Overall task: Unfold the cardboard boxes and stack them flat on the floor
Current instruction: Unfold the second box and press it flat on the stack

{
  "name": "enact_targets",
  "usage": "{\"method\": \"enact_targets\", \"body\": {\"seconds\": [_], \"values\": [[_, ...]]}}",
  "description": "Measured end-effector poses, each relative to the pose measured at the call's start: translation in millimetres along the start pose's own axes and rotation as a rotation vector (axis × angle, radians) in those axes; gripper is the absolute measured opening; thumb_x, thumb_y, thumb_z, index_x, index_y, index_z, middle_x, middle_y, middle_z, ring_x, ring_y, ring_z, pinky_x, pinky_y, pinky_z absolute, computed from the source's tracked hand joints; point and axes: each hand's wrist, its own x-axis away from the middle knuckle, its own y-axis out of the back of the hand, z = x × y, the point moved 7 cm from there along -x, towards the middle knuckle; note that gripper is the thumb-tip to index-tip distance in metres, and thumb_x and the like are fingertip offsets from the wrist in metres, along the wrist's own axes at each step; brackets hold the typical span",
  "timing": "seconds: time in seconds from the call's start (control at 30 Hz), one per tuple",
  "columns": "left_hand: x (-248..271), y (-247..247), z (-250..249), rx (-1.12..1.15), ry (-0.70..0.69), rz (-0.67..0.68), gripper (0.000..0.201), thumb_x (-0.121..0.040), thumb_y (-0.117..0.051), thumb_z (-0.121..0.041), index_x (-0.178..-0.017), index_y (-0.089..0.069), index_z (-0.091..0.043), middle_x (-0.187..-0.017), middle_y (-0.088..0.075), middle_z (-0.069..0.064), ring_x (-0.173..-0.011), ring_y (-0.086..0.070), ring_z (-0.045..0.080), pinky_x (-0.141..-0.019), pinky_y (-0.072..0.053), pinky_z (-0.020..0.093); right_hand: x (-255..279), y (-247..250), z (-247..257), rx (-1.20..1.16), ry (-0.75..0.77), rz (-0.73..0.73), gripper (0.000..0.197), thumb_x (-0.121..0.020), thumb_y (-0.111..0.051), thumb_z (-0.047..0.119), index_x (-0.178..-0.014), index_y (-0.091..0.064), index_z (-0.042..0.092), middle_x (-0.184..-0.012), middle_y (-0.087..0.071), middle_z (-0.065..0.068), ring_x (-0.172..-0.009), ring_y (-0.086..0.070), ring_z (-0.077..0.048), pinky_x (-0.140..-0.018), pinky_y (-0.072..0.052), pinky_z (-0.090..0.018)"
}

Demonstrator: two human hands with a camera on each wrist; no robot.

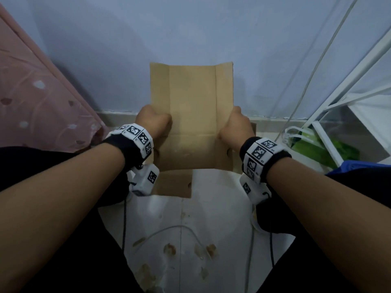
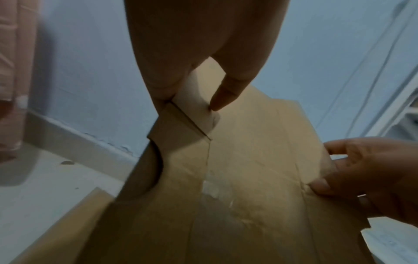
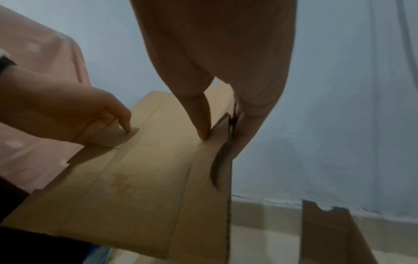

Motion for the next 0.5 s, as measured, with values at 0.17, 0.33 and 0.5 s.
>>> {"method": "enact_targets", "body": {"seconds": [0.17,0.33,0.5], "values": [[-24.9,-15.5,34.8,0.014,0.068,0.017,0.018,-0.076,-0.066,-0.008,-0.094,-0.062,-0.01,-0.085,-0.07,0.012,-0.077,-0.07,0.032,-0.063,-0.061,0.038,-22.0,-45.5,-16.3,-0.006,-0.076,0.11,0.053,-0.085,-0.06,0.003,-0.134,-0.039,0.005,-0.107,-0.058,-0.011,-0.099,-0.06,-0.031,-0.073,-0.053,-0.038],[-54.0,-28.5,77.9,0.051,0.062,-0.053,0.053,-0.075,-0.062,0.0,-0.123,-0.064,-0.024,-0.099,-0.071,0.003,-0.089,-0.069,0.03,-0.065,-0.054,0.028,-39.6,-103.9,-32.9,-0.114,-0.156,0.131,0.056,-0.088,-0.056,0.004,-0.14,-0.034,0.009,-0.109,-0.058,-0.013,-0.094,-0.058,-0.031,-0.075,-0.052,-0.039],[-74.8,-60.4,142.8,-0.175,0.031,0.02,0.091,-0.082,-0.066,-0.012,-0.16,-0.022,-0.028,-0.144,-0.054,0.008,-0.126,-0.056,0.033,-0.102,-0.049,0.037,-41.6,-184.7,-65.3,-0.256,-0.187,0.101,0.047,-0.091,-0.044,0.001,-0.136,-0.037,0.011,-0.12,-0.06,-0.016,-0.108,-0.06,-0.036,-0.087,-0.051,-0.039]]}}
